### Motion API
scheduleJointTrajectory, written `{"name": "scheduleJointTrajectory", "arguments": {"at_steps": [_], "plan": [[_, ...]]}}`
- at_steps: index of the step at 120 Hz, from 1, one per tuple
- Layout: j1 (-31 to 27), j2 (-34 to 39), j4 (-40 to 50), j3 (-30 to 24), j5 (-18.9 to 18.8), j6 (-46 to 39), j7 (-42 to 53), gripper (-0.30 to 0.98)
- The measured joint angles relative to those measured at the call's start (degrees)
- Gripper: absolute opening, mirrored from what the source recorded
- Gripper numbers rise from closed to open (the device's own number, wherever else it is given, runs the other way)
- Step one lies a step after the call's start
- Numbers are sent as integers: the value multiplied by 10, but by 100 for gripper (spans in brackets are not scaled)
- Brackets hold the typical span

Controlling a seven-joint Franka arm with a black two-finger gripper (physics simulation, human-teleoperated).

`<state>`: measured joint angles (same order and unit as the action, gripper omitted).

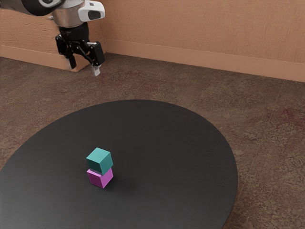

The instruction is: Pick up the blue block with one arm, and put the blue block on the table with one arm

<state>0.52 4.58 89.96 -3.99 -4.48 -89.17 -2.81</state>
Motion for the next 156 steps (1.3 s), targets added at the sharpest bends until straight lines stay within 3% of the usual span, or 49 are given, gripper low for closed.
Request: {"name": "scheduleJointTrajectory", "arguments": {"at_steps": [25, 47, 66, 74, 100, 156], "plan": [[-1, 6, 18, -2, 2, -10, -6, 69], [12, 60, 231, -8, 75, -94, -36, 69], [12, 74, 306, -11, 101, -145, -58, 69], [12, 102, 347, -11, 97, -162, -66, 69], [10, 96, 391, -9, 19, -231, -75, 69], [7, 11, 395, 31, 52, -301, -62, 69]]}}
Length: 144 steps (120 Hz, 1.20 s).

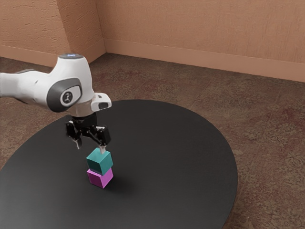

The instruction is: Pick up the blue block with one arm, and put the blue block on the table with one arm

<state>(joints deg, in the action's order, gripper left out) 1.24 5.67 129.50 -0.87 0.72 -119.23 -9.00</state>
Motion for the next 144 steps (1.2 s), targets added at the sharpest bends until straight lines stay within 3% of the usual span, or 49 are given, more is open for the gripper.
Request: {"name": "scheduleJointTrajectory", "arguments": {"at_steps": [42, 117, 135, 144], "plan": [[0, -38, 0, 1, 11, -56, 42, 69], [-4, -97, 0, 7, 23, -72, 100, 68], [-4, -98, 0, 7, 26, -73, 107, 39], [-2, -85, -1, 13, 23, -71, 107, 32]]}}
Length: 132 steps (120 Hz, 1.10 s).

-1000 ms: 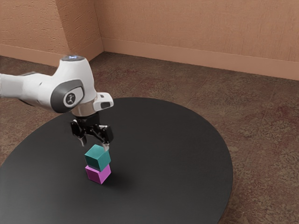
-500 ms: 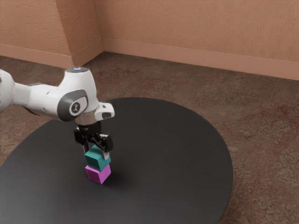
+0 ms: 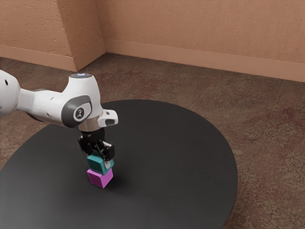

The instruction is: Pick up the blue block with one arm, and put the blue block on the table with one arm

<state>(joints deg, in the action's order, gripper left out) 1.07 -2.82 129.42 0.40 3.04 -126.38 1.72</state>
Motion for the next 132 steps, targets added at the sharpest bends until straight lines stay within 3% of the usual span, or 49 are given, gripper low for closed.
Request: {"name": "scheduleJointTrajectory", "arguments": {"at_steps": [26, 43, 57, 75, 96, 107, 132], "plan": [[-3, 66, -18, 38, -13, 31, 5, 27], [-57, 27, -50, 95, -14, 41, 25, 28], [-127, -13, -61, 94, -12, 37, 44, 28], [-65, -55, -58, 94, -10, 10, 63, 28], [-66, -73, -60, 95, -9, -8, 79, 28], [-66, -77, -62, 95, -5, -12, 89, 42], [-66, -75, -63, 95, 8, -15, 113, 57]]}}
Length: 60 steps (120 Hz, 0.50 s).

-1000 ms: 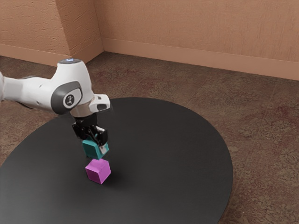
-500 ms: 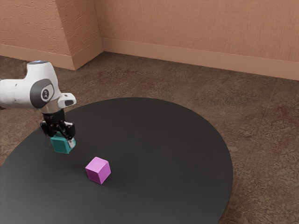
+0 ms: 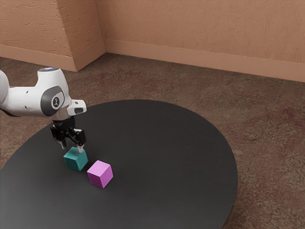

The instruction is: Pick up the blue block with one arm, and put the blue block on the table with one arm

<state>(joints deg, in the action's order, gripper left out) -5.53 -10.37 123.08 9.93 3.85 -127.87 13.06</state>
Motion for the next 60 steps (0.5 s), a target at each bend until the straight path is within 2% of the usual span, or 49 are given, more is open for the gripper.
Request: {"name": "scheduleJointTrajectory", "arguments": {"at_steps": [10, 18, 28, 39, 47, 60], "plan": [[0, 21, -2, -1, 2, 3, 8, 61], [0, 89, -17, -11, 2, 26, 12, 63], [-25, 146, -128, -58, -4, 103, 11, 65], [5, 157, -226, -90, -18, 185, 7, 66], [23, 155, -245, -95, -24, 224, 5, 67], [15, 154, -253, -95, -29, 263, 1, 68]]}}
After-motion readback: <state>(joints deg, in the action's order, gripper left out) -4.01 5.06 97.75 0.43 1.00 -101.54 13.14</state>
